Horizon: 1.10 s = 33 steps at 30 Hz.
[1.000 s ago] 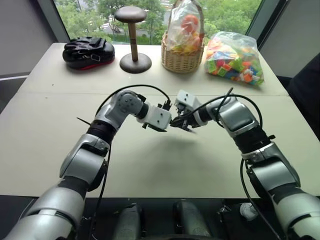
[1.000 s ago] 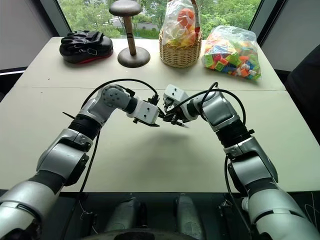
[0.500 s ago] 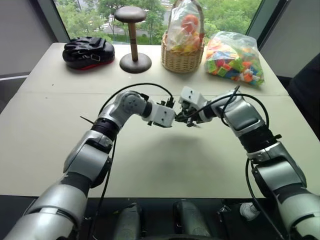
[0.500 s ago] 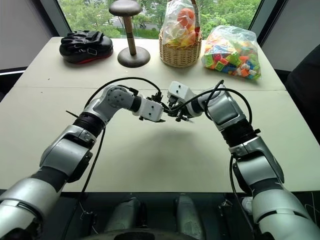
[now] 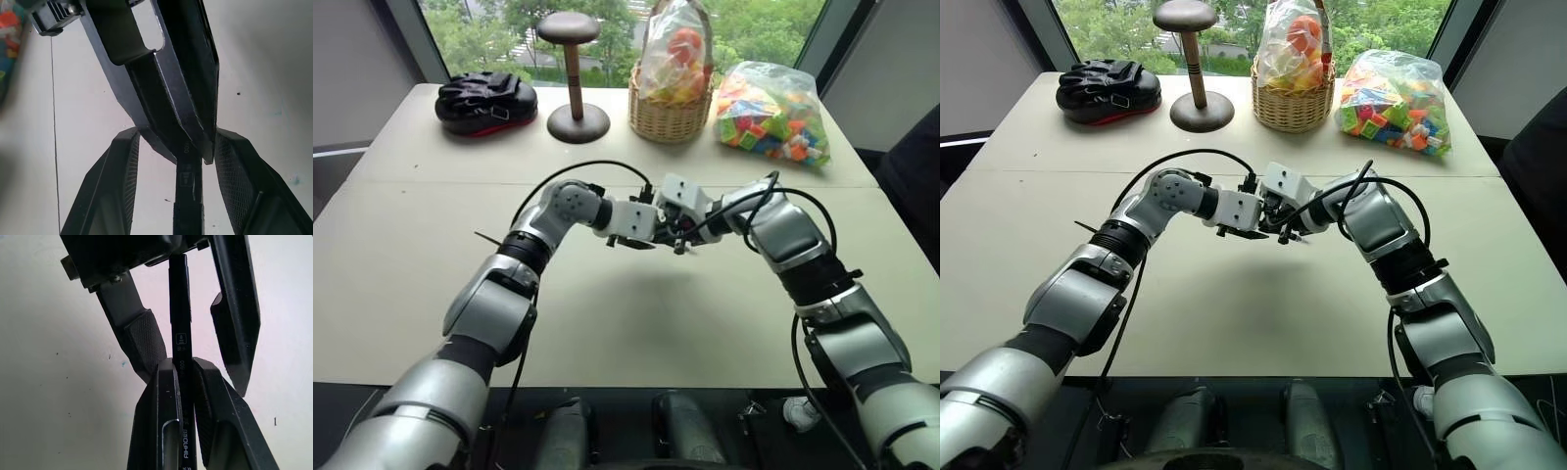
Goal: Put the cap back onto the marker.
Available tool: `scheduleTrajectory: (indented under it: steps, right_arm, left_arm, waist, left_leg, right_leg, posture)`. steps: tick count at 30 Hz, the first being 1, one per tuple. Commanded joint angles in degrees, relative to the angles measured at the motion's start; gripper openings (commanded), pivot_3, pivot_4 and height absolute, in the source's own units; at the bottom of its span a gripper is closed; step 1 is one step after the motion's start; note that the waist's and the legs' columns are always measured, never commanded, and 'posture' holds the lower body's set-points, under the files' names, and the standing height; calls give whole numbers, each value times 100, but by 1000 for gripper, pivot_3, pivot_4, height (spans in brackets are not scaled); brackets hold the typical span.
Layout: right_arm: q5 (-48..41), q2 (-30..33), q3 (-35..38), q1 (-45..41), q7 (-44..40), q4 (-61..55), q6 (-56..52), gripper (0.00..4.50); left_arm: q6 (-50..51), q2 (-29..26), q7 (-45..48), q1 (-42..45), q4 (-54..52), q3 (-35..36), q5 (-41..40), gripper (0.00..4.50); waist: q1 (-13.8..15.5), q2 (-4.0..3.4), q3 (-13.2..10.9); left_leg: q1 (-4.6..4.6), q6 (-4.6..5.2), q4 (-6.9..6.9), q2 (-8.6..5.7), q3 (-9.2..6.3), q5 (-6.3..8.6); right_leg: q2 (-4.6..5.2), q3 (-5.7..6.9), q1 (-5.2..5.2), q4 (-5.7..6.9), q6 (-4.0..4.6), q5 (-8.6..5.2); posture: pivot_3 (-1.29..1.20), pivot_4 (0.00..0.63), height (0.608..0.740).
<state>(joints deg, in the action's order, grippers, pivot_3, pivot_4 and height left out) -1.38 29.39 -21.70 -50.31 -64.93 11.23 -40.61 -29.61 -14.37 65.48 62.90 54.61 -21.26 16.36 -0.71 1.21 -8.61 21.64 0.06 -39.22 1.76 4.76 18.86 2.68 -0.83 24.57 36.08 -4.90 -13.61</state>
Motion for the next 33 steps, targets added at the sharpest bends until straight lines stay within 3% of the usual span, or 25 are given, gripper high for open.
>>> scheduleTrajectory:
  steps: [1, 14, 18, 21, 25, 33]
  right_arm:
    - [17, 76, -2, 94, 20, -18, 199, 0]
    - [122, 103, 328, -57, 637, 802, 483, 0]
    - [-224, 98, 869, -7, 933, 773, -167, 0]
    - [-621, 266, 1570, 88, 1183, 324, -1210, 0]
    - [-935, 586, 2334, 322, 1601, -185, -2367, 0]
    - [-1127, 928, 3347, 1023, 2475, -291, -3150, 0]
  left_arm:
    - [185, -182, 332, 277, -401, 204, -362, 2327]
    - [1013, -1069, 958, -146, -1296, 407, -863, 2327]
    - [1979, -1059, 813, -492, -1911, 920, -1573, 2327]
    - [3224, -984, 244, -934, -2779, 1519, -2182, 2327]
    - [4366, -896, -924, -1506, -3603, 2003, -2338, 2327]
    - [6361, -429, -2885, -2304, -4659, 2734, -2680, 2327]
  waist:
    - [-6, 0, 0]
    - [-16, 0, 0]
    - [-8, 0, 0]
    - [-10, -1, 0]
    - [0, -1, 0]
    - [1, 2, 1]
  left_leg:
    - [0, 0, 0, 0, 0, 0]
    - [-3, -1, 0, 4, 0, -1]
    - [-1, -1, 0, 5, -1, -1]
    - [3, -2, 0, 14, -5, -1]
    - [3, -2, 1, 15, -7, -1]
    - [-4, -2, 1, 10, -7, -1]
  right_leg:
    - [0, 1, 0, 0, 0, 0]
    - [-1, -2, 0, 2, 0, 0]
    - [1, -2, 0, 2, 0, 0]
    - [5, -1, 1, 2, 0, 0]
    - [8, -2, 2, 2, 0, 0]
    - [13, -4, -5, 4, -1, 1]
  posture:
    - [0, 150, 740]
    - [0, 150, 740]
    - [0, 150, 740]
    - [0, 150, 740]
    - [0, 150, 740]
    - [0, 150, 740]
